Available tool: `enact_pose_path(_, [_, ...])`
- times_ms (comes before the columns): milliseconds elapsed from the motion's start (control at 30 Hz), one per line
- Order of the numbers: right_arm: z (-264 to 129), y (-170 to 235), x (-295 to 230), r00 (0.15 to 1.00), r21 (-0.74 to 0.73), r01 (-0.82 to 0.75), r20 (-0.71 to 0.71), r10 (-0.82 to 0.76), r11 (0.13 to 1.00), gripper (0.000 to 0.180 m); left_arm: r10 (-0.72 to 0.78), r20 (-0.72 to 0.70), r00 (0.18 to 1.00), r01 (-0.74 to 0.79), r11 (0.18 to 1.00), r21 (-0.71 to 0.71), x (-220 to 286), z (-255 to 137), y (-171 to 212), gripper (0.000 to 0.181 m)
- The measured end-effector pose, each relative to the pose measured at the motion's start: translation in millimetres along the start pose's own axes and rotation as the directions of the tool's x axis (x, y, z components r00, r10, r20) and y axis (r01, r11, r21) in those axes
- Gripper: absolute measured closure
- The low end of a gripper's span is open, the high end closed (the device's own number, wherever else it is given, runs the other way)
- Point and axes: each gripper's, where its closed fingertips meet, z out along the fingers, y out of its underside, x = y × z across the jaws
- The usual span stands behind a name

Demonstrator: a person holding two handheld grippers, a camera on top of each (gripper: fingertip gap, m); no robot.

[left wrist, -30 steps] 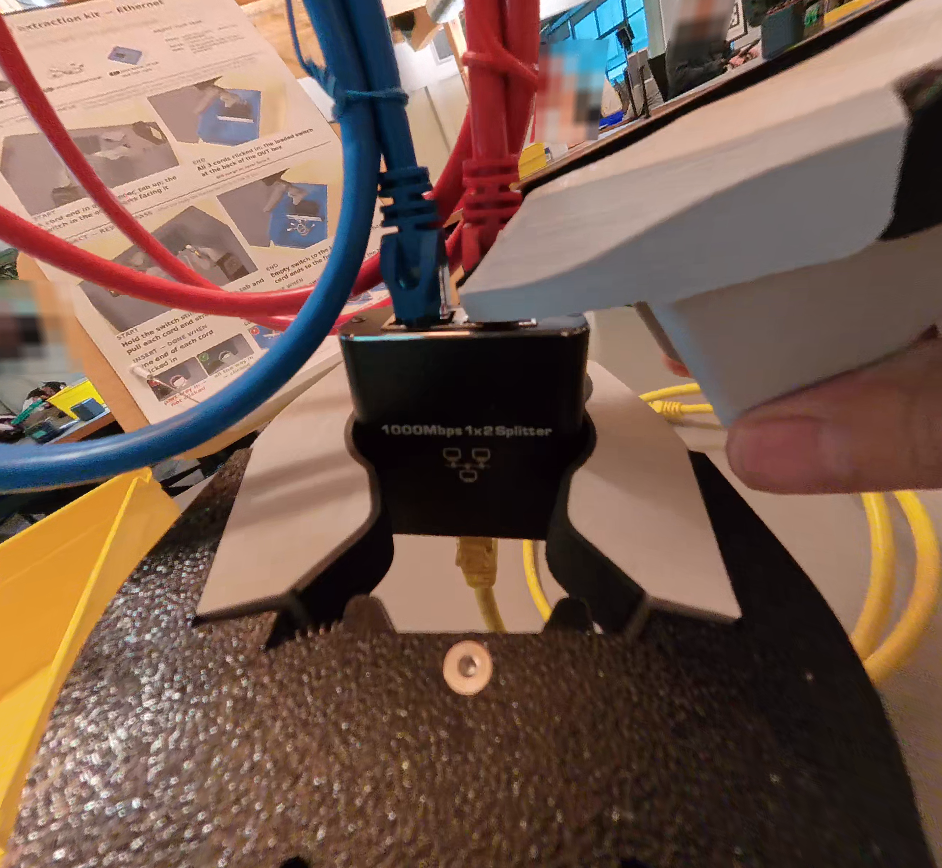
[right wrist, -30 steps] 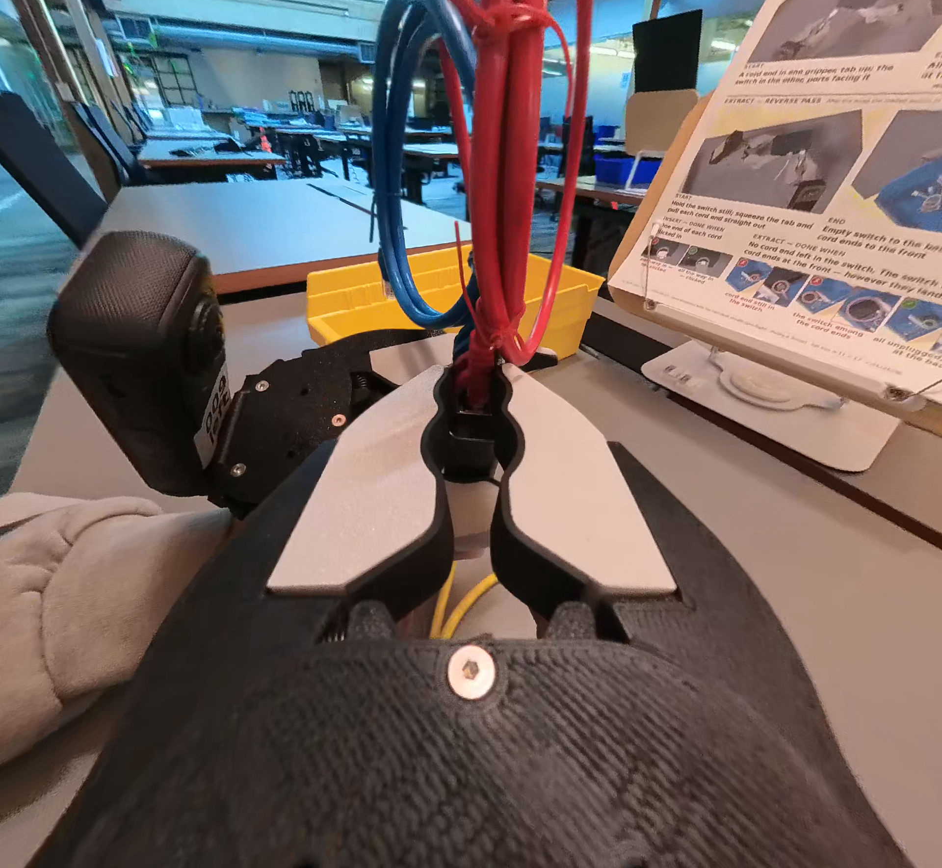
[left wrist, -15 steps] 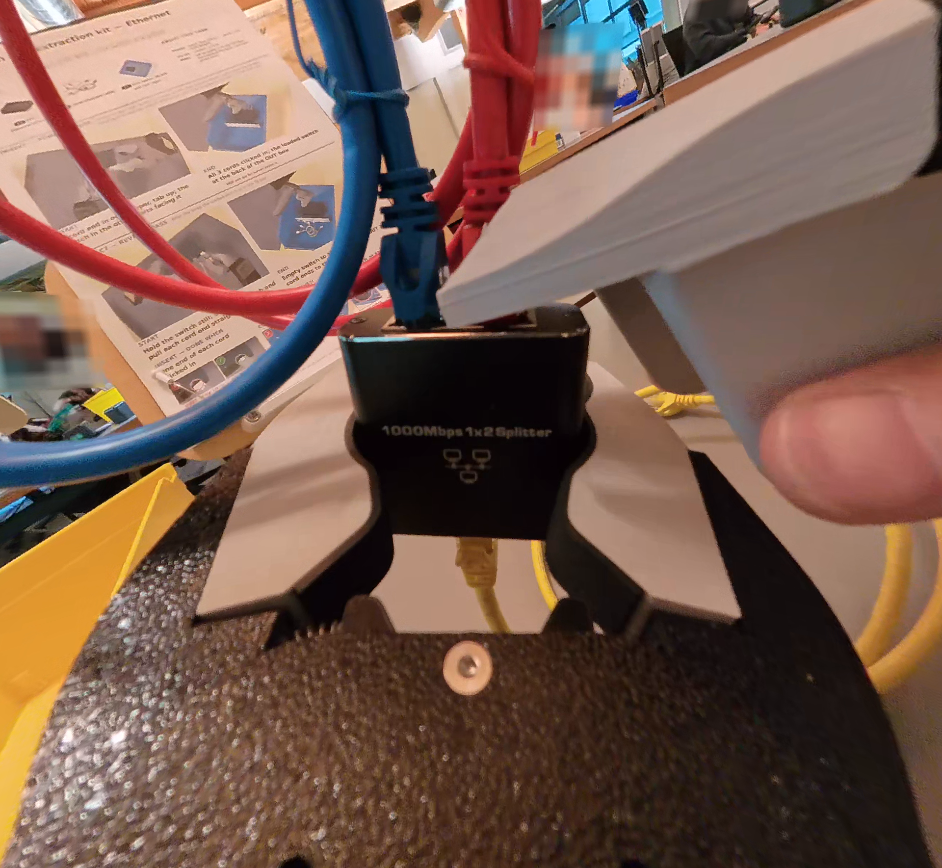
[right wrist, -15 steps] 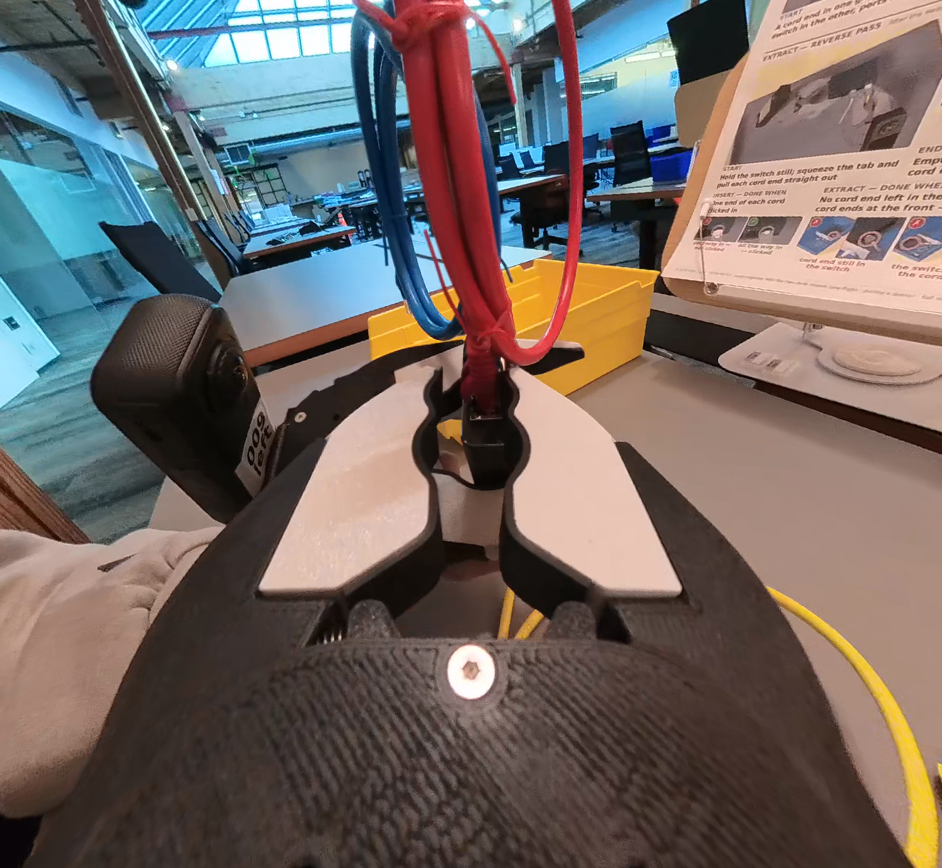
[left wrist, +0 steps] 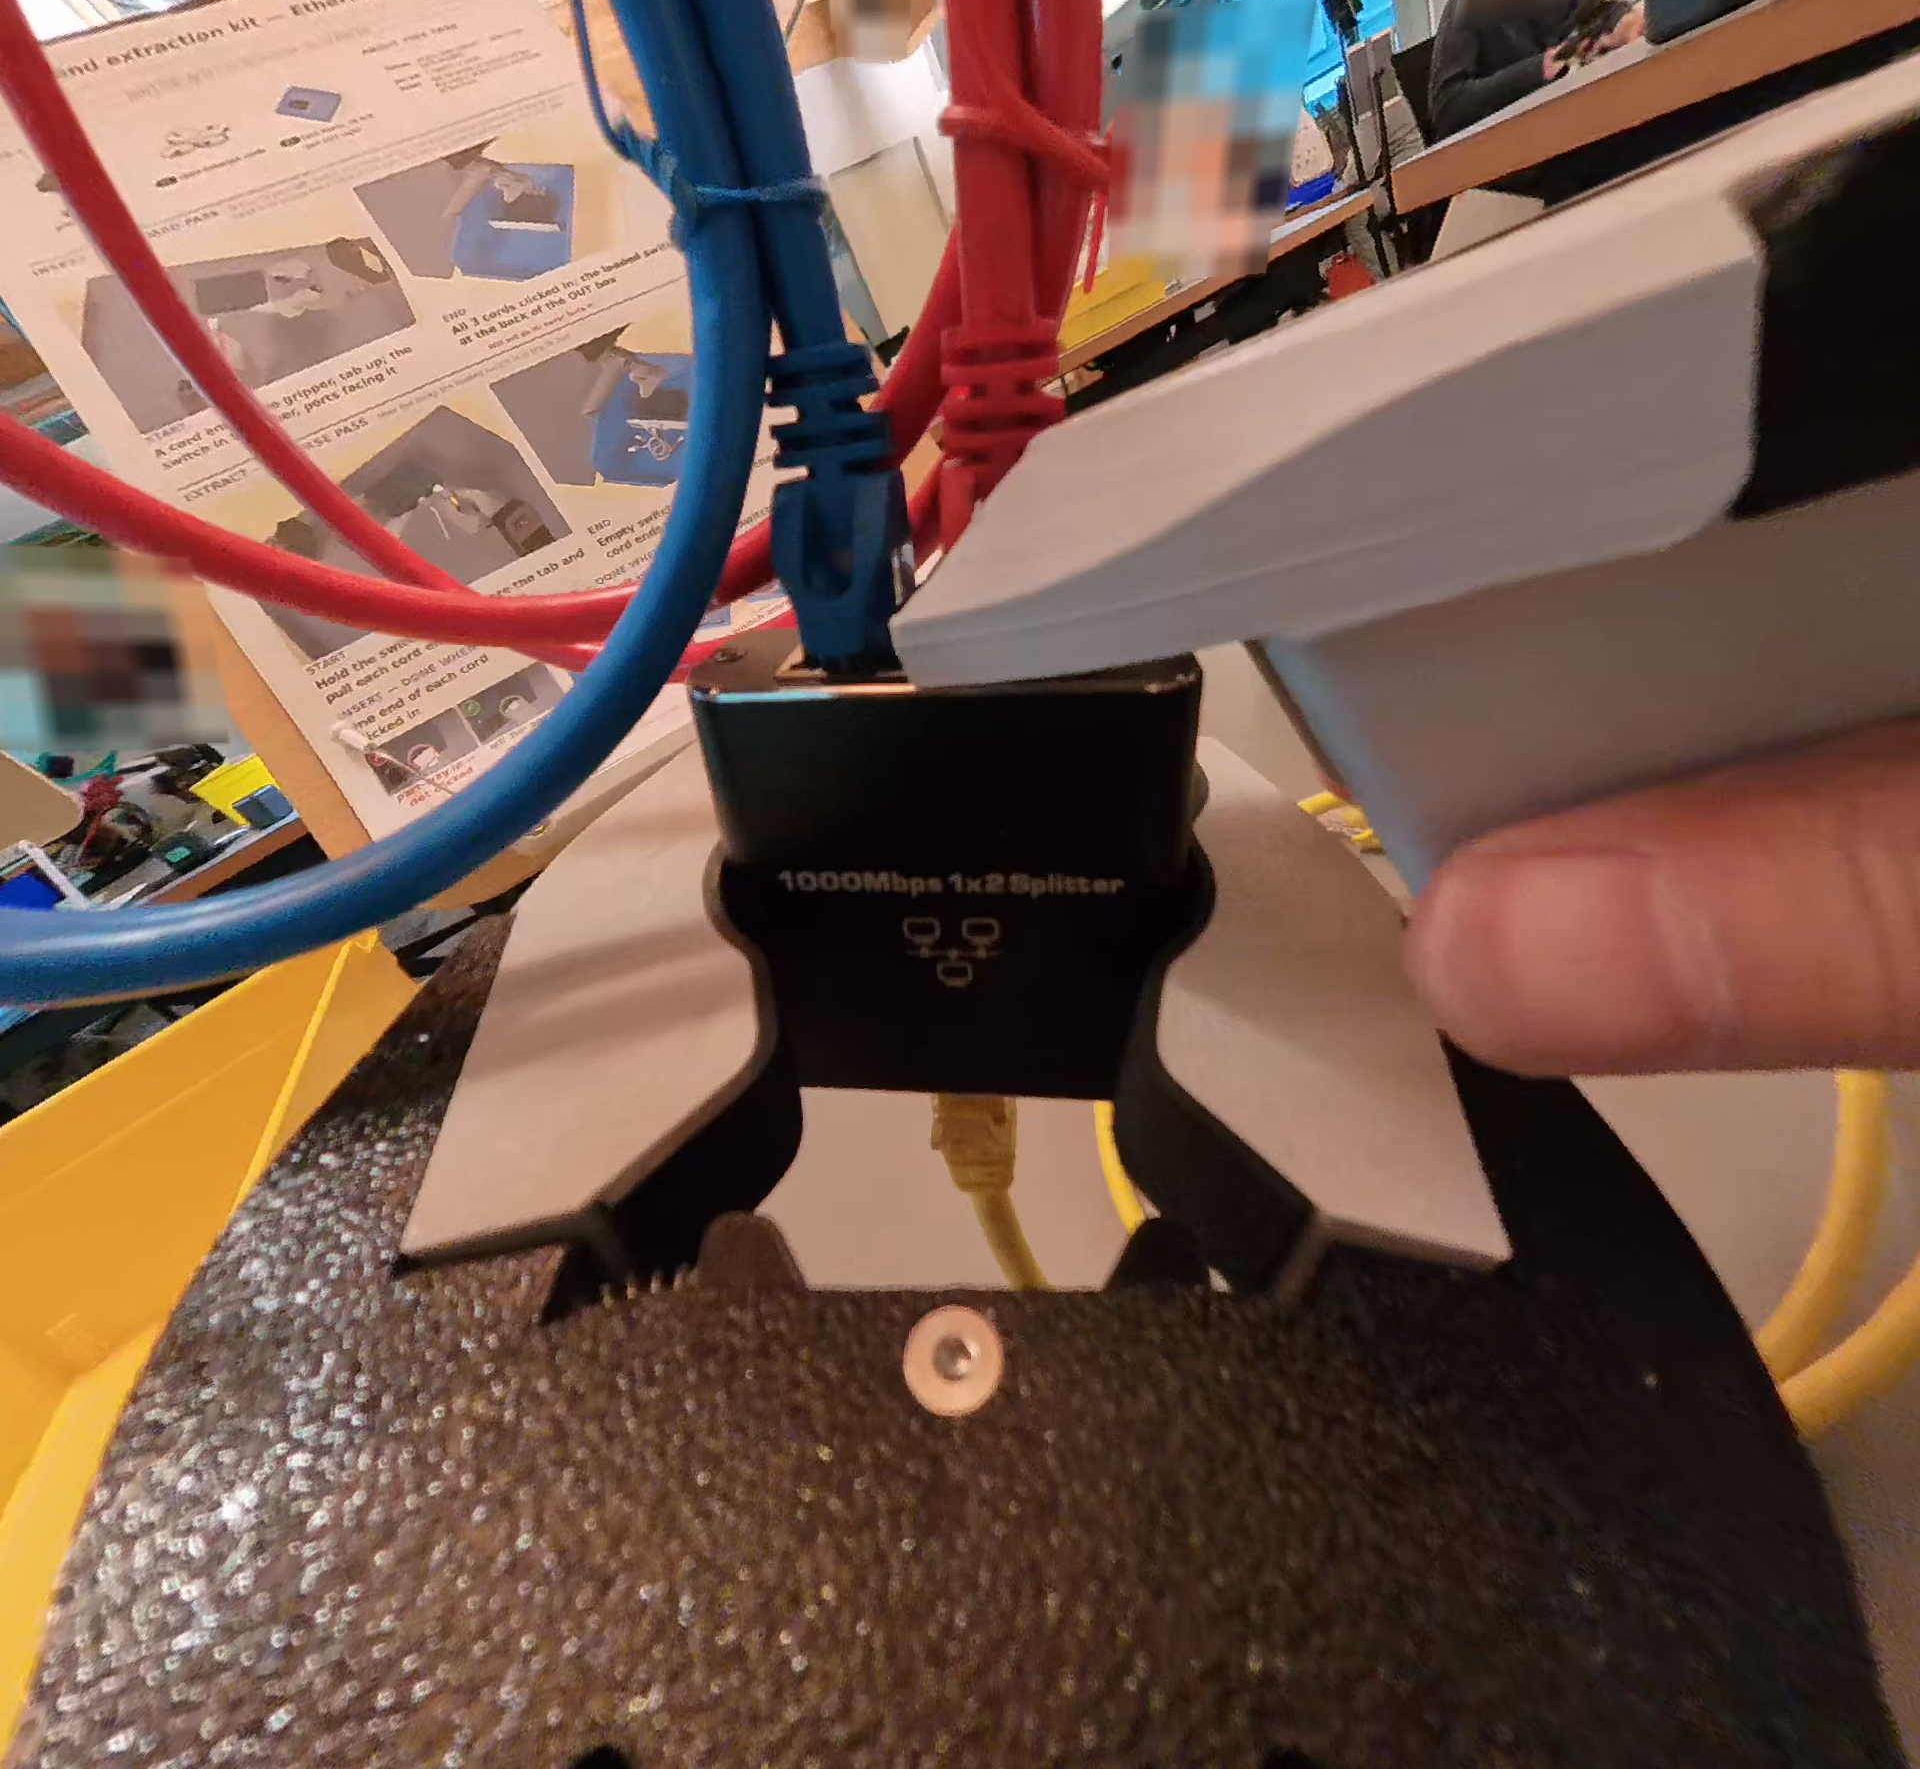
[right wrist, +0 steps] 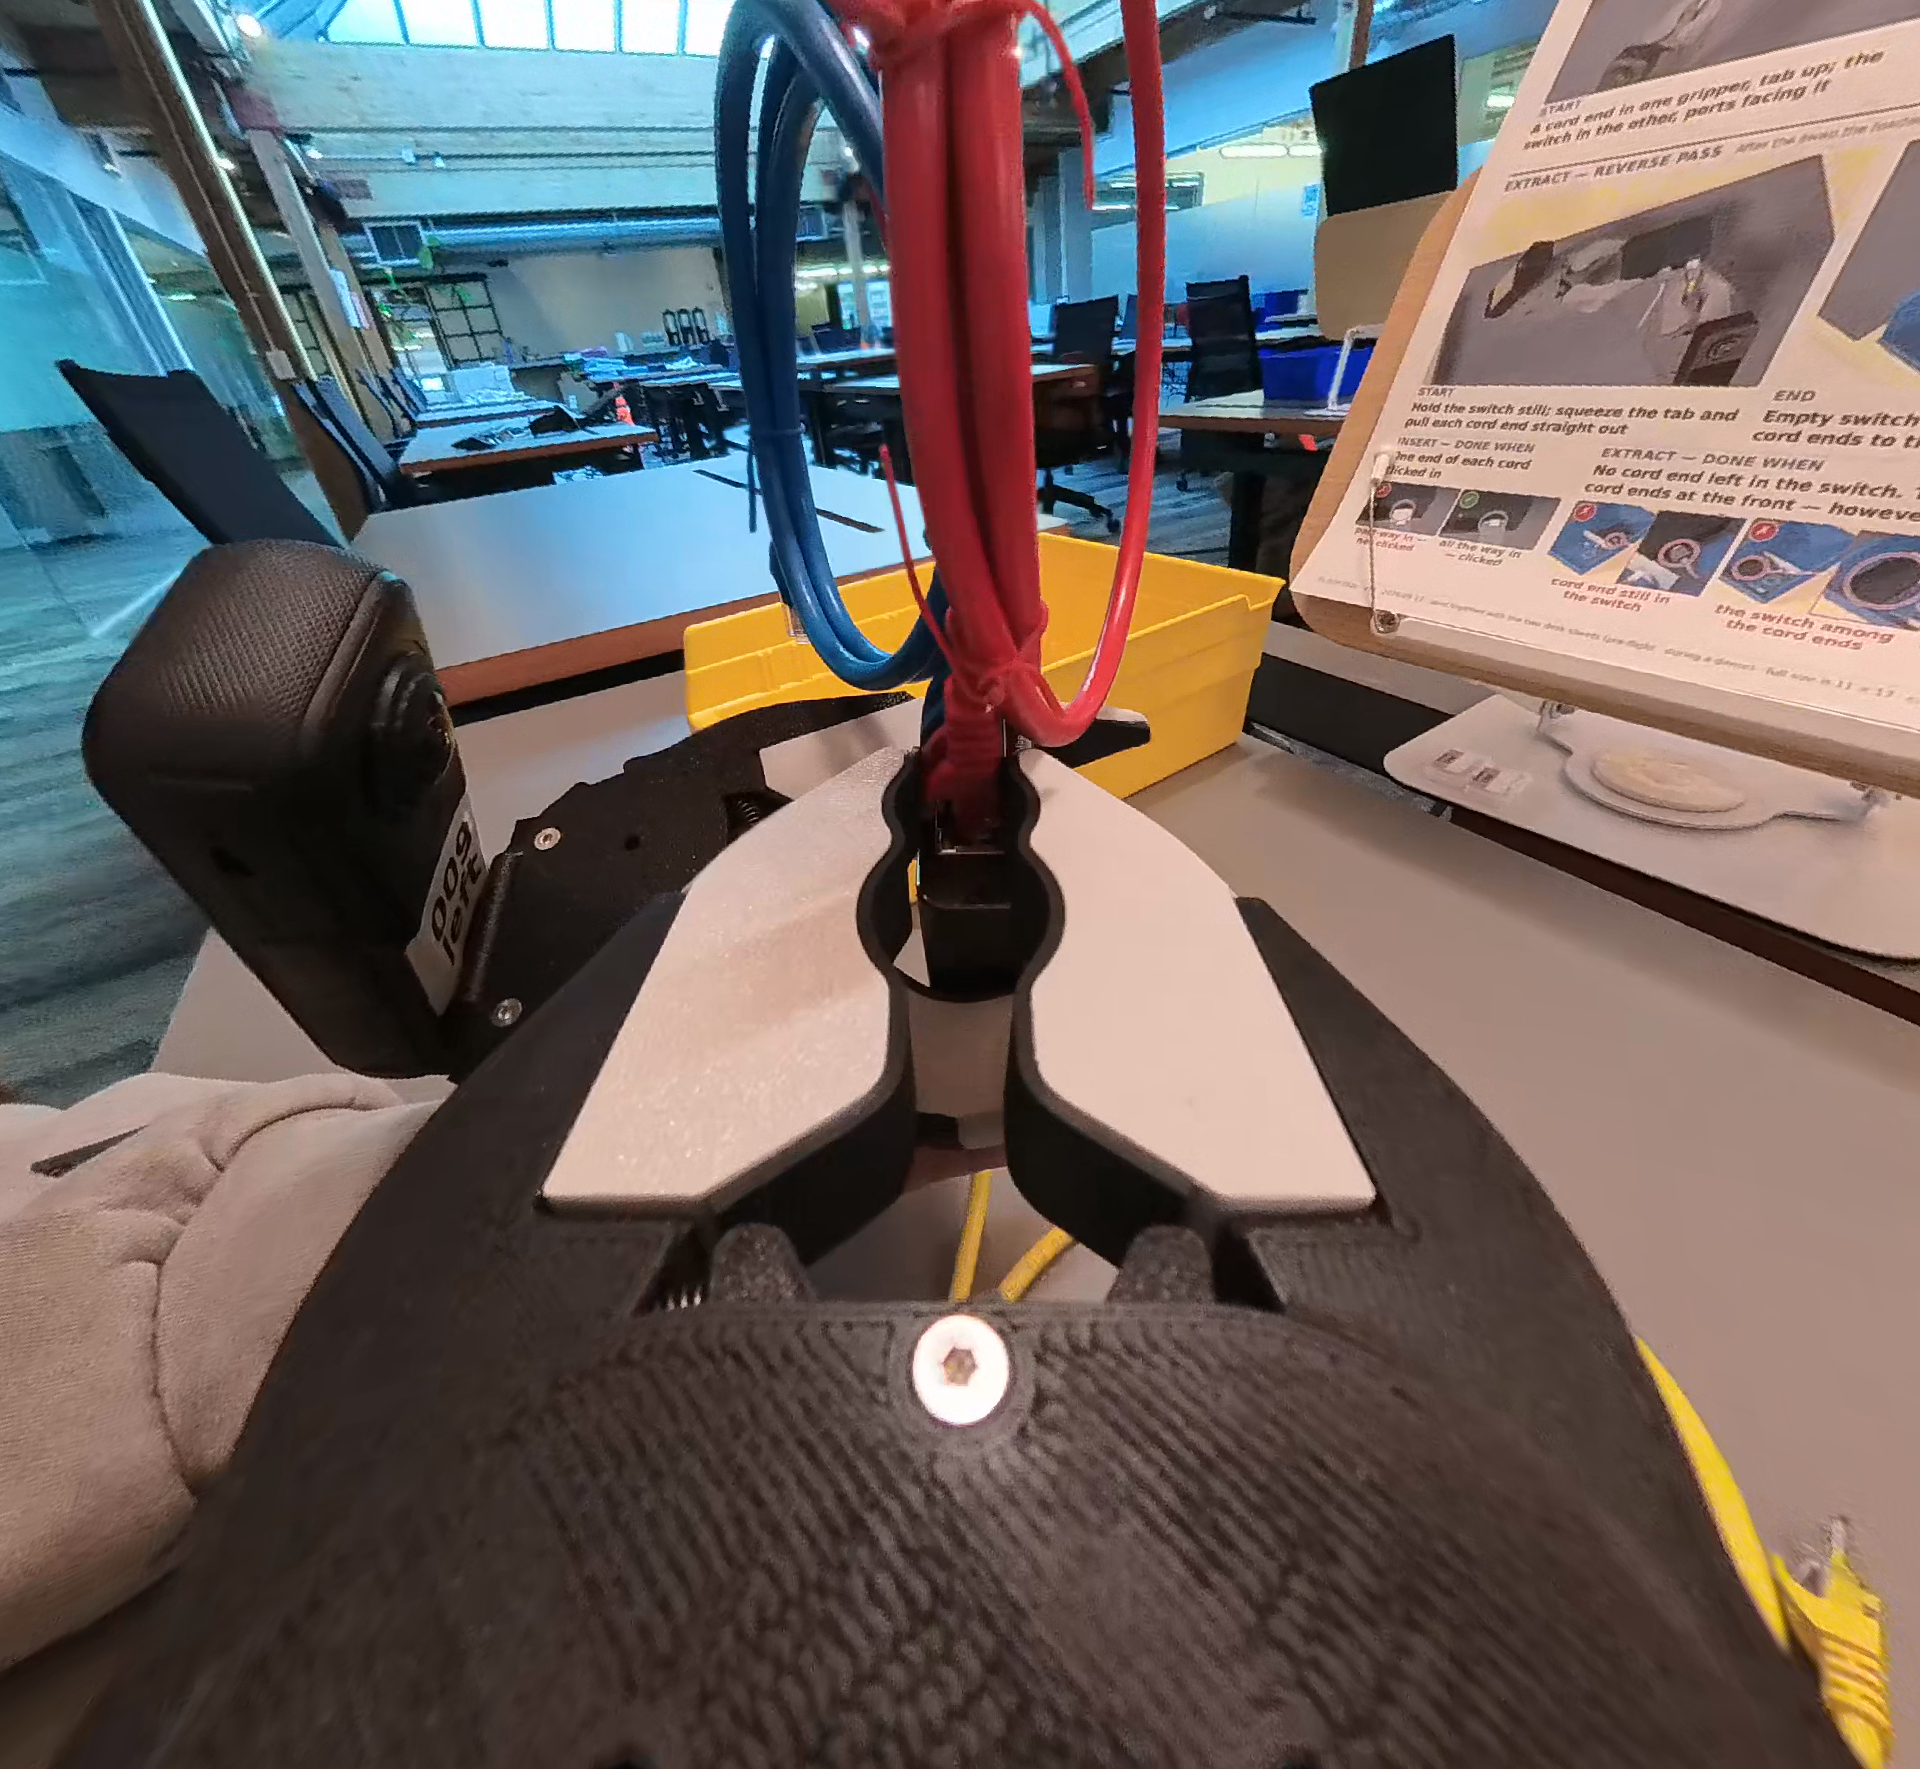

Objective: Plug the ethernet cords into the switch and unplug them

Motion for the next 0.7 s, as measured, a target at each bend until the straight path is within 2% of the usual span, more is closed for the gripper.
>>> enact_pose_path(233, [-2, 1, 3, 0.998, 0.033, -0.051, 0.030, 0.050, 0.998, 0.165, 0.033, 0.015, 0.999, -0.033, 0.999, -0.037, 0, 1, 4, 0.106])
enact_pose_path(567, [-8, -3, 7, 0.997, 0.116, -0.056, 0.054, 0.050, 0.992, 0.165, 0.022, -0.046, 0.999, -0.025, 0.998, -0.054, 9, 2, 2, 0.106])
enact_pose_path(700, [-8, -1, 10, 0.993, 0.101, -0.106, 0.058, 0.100, 0.989, 0.165, 0.030, -0.050, 0.998, -0.033, 0.997, -0.065, 10, 3, 4, 0.106])
